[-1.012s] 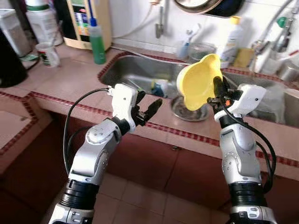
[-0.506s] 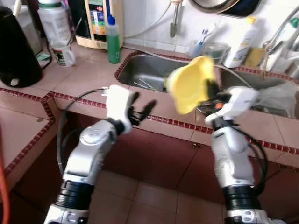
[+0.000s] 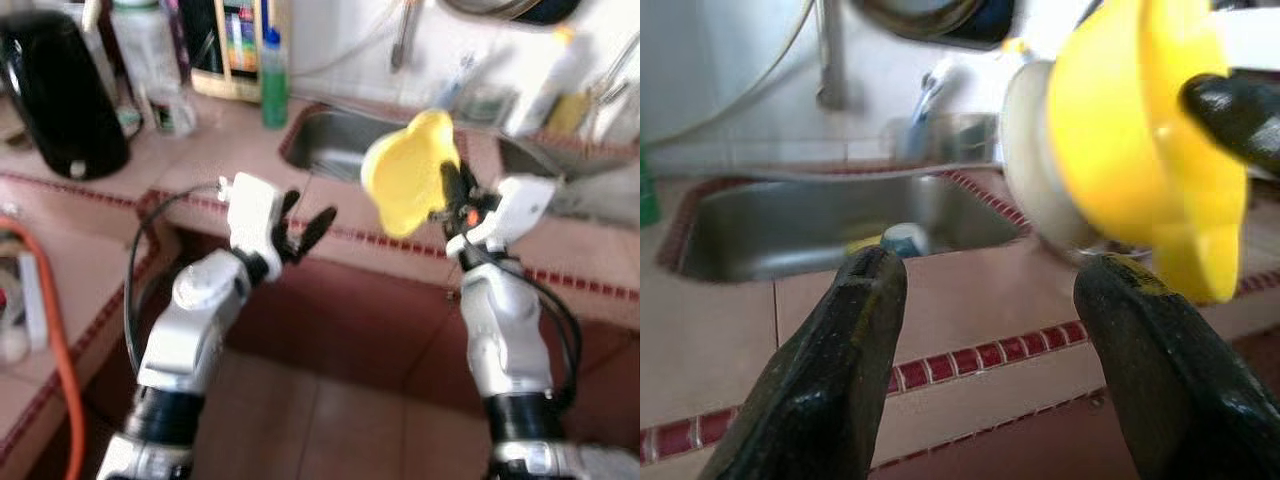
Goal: Kitchen organization
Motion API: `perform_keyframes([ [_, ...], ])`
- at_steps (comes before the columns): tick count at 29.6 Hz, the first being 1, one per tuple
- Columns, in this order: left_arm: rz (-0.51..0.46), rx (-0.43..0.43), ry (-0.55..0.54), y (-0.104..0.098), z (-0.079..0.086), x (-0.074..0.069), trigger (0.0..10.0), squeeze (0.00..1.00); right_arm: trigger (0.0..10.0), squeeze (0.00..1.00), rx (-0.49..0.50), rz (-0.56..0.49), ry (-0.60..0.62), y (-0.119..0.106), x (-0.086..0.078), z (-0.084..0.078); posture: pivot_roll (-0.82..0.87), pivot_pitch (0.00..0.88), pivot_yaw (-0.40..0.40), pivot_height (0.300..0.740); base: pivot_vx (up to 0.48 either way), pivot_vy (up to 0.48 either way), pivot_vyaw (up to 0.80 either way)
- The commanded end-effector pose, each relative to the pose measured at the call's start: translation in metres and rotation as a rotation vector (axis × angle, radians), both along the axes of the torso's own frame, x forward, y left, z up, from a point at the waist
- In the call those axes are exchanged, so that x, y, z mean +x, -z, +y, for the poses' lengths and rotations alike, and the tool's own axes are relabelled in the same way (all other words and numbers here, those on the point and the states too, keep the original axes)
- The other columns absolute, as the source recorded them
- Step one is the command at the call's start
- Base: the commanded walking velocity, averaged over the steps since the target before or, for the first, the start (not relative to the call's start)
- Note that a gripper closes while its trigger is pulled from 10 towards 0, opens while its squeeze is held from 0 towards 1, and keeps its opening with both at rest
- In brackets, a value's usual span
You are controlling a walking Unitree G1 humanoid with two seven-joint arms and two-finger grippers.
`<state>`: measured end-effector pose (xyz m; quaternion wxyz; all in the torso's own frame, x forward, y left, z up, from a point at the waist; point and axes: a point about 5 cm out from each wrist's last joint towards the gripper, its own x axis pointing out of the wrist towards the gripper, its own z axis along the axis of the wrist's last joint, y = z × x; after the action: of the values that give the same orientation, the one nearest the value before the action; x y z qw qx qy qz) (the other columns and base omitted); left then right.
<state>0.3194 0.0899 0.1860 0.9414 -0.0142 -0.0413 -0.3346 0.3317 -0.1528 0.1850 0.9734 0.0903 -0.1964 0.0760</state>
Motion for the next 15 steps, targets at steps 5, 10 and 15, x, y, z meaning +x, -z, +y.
perform_keyframes([
  [5,-0.017,0.013,0.006,-0.0037,-0.0013,0.0006,10.0,0.0,10.0,0.0,-0.009,-0.038,0.013,-0.0092,0.0005,-0.0041,0.04,0.0,-0.029,0.74,0.428,0.0,0.0],
  [10,-0.022,0.018,0.006,-0.004,-0.0011,0.0002,10.0,0.0,10.0,0.0,-0.01,-0.037,0.013,-0.0088,0.0007,-0.004,0.04,0.0,-0.029,0.74,0.442,0.0,0.0],
  [15,-0.027,0.021,0.006,-0.005,-0.0006,0.0007,10.0,0.0,10.0,0.0,-0.011,-0.038,0.013,-0.0092,0.001,-0.0037,0.04,0.0,-0.028,0.74,0.446,0.0,0.0],
])
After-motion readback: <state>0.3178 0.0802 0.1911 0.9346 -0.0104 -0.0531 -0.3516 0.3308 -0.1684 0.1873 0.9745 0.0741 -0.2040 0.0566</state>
